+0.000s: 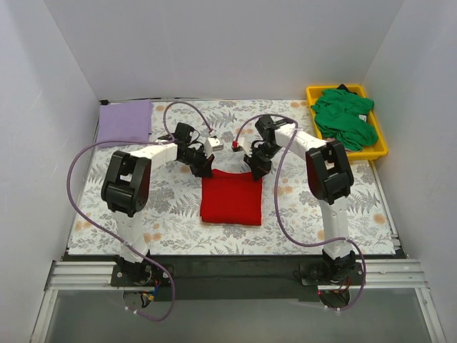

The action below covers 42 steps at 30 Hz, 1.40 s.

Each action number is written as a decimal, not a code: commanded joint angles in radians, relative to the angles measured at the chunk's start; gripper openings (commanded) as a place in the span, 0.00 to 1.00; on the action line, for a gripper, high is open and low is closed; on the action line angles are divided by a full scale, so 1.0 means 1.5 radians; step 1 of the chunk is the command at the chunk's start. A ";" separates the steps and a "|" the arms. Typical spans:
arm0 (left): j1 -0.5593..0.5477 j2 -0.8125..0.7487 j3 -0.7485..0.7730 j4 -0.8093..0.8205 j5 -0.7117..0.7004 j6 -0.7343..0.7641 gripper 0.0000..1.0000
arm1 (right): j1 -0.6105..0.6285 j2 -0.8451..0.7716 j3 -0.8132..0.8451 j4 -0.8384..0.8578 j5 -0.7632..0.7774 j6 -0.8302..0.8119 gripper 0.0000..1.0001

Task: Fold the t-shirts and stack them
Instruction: Fold the tshirt

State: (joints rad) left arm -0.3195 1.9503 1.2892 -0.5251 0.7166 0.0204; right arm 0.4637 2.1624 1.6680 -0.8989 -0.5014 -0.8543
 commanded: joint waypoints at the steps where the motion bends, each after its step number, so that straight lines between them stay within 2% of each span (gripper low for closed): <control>1: 0.016 0.013 0.016 0.048 -0.026 -0.008 0.00 | -0.014 0.033 0.049 0.006 0.024 0.001 0.01; 6: 0.019 0.037 0.041 0.070 -0.019 -0.052 0.01 | -0.026 0.044 0.073 0.005 0.026 0.034 0.01; 9: 0.022 0.036 0.060 0.071 -0.019 -0.067 0.02 | -0.036 0.029 0.124 0.003 0.005 0.064 0.01; 10: 0.023 0.038 0.067 0.071 -0.021 -0.076 0.03 | -0.036 0.028 0.142 0.003 0.022 0.085 0.06; 11: 0.026 0.044 0.074 0.071 -0.025 -0.085 0.12 | -0.036 0.029 0.181 0.003 0.035 0.095 0.15; 12: 0.029 0.045 0.099 0.063 -0.031 -0.096 0.14 | -0.039 0.031 0.200 0.002 0.047 0.104 0.21; 13: 0.032 0.045 0.109 0.063 -0.034 -0.111 0.17 | -0.042 0.031 0.220 0.004 0.071 0.129 0.34; 14: 0.042 0.038 0.119 0.064 -0.038 -0.164 0.21 | -0.048 0.028 0.252 0.005 0.079 0.142 0.41; 15: 0.047 0.031 0.128 0.075 -0.053 -0.197 0.37 | -0.065 0.026 0.270 0.003 0.077 0.162 0.48; 16: 0.056 0.022 0.140 0.077 -0.051 -0.233 0.39 | -0.074 0.011 0.280 0.001 0.061 0.182 0.58; 17: 0.074 -0.004 0.139 0.078 -0.039 -0.286 0.48 | -0.084 -0.004 0.283 0.001 0.042 0.223 0.61; 18: 0.083 -0.022 0.134 0.076 -0.022 -0.316 0.55 | -0.099 -0.021 0.266 0.001 0.015 0.241 0.63; 20: 0.092 -0.088 0.087 0.070 0.052 -0.355 0.58 | -0.099 -0.090 0.210 0.003 -0.050 0.268 0.65; 22: 0.086 -0.160 0.036 0.065 0.138 -0.413 0.65 | -0.088 -0.166 0.097 0.007 -0.122 0.288 0.66; 24: 0.063 -0.200 -0.044 0.076 0.187 -0.501 0.66 | -0.075 -0.208 0.022 0.014 -0.171 0.323 0.67; 25: 0.047 -0.229 -0.070 0.079 0.213 -0.527 0.67 | -0.056 -0.241 -0.050 0.024 -0.205 0.334 0.69; 28: -0.013 -0.270 -0.168 0.122 0.239 -0.604 0.67 | -0.017 -0.272 -0.158 0.063 -0.270 0.395 0.70; 30: -0.046 -0.269 -0.208 0.137 0.262 -0.625 0.67 | 0.005 -0.268 -0.191 0.083 -0.302 0.425 0.71; 35: -0.052 -0.210 -0.264 0.211 0.304 -0.739 0.69 | 0.025 -0.235 -0.246 0.129 -0.321 0.453 0.73; 38: -0.052 -0.166 -0.287 0.246 0.287 -0.750 0.70 | 0.025 -0.187 -0.267 0.141 -0.309 0.441 0.73; 42: -0.037 -0.107 -0.294 0.206 0.281 -0.723 0.71 | 0.013 -0.130 -0.303 0.153 -0.312 0.433 0.72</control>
State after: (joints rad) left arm -0.3897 1.7710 0.8570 -0.2234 1.1133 -1.0542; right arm 0.4976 1.9278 1.2568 -0.7021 -0.9398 -0.2096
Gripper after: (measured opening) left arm 0.707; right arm 0.728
